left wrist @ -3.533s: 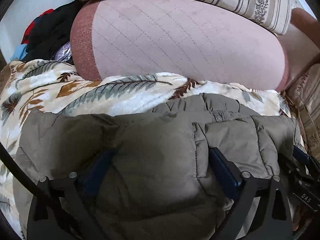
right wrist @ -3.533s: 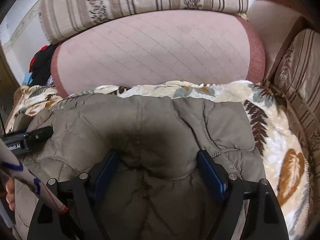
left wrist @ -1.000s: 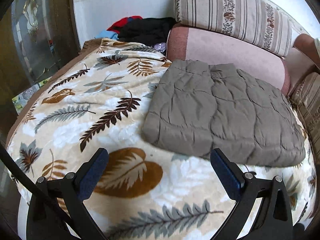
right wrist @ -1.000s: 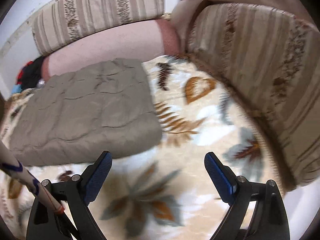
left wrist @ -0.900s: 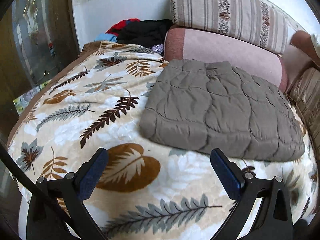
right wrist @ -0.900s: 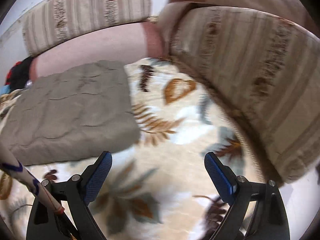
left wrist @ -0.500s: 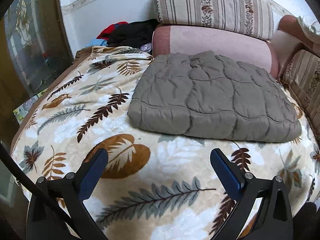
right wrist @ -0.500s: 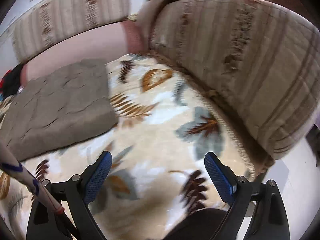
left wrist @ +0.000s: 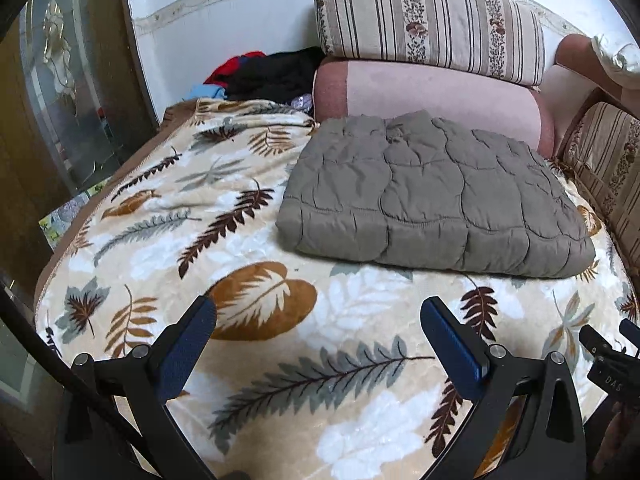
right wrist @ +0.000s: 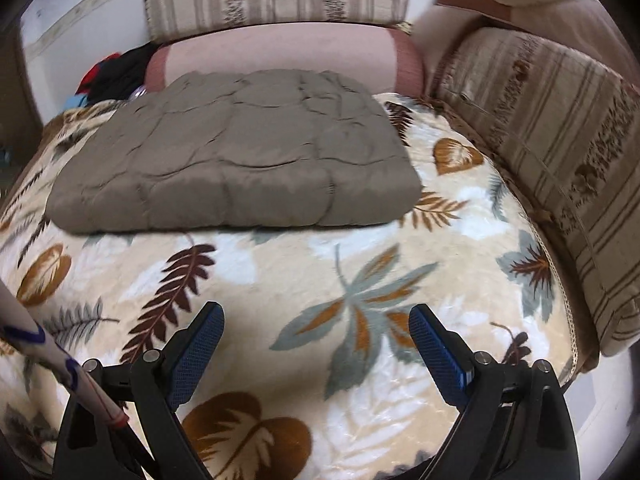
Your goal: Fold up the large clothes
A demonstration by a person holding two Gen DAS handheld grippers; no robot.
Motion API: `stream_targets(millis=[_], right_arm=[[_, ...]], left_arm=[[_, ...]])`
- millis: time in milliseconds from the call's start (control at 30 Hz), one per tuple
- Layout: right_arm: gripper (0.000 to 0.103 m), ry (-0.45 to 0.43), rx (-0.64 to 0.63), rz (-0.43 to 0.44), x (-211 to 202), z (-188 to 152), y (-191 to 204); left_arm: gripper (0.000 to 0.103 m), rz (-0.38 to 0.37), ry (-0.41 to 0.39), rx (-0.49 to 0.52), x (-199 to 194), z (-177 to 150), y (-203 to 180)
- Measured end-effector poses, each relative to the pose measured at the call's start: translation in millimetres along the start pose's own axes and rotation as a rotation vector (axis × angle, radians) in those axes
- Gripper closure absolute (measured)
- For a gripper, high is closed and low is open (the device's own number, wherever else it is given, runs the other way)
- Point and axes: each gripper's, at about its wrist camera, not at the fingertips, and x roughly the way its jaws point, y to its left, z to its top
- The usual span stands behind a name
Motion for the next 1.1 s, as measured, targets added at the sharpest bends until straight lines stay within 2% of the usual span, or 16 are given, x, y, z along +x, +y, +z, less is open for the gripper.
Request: stream_targets(millis=[200,500,767,833,933,1100], right_arm=[[0.007,-0.003,-0.033,-0.029,-4,-2,10],[0.007,0.023,-0.047,-0.024,5,-5,13],[0.007,0.069,0.017,-0.014,22,-6,-3],[0.007,0.07,0.045,-0.001,27,-4,-11],[0.007,0.053,0.117,0.051,31,7,-29],[0.006,0.018,0.328,0.188,59,42,-83]], left_arm=[[0.001,-0.007,0.034,0.005,8,-7,1],[0.001,-0.011,0.066,0.007,17,-12,3],[0.001,0.006,0.114,0.01,41,-12,7],[0.001,-0.017,0.129,0.002,51,-10,11],[0.001,-0.09,0.142,-0.062,73,0,29],[0.001,-0.306,0.221,-0.233,136,25,63]])
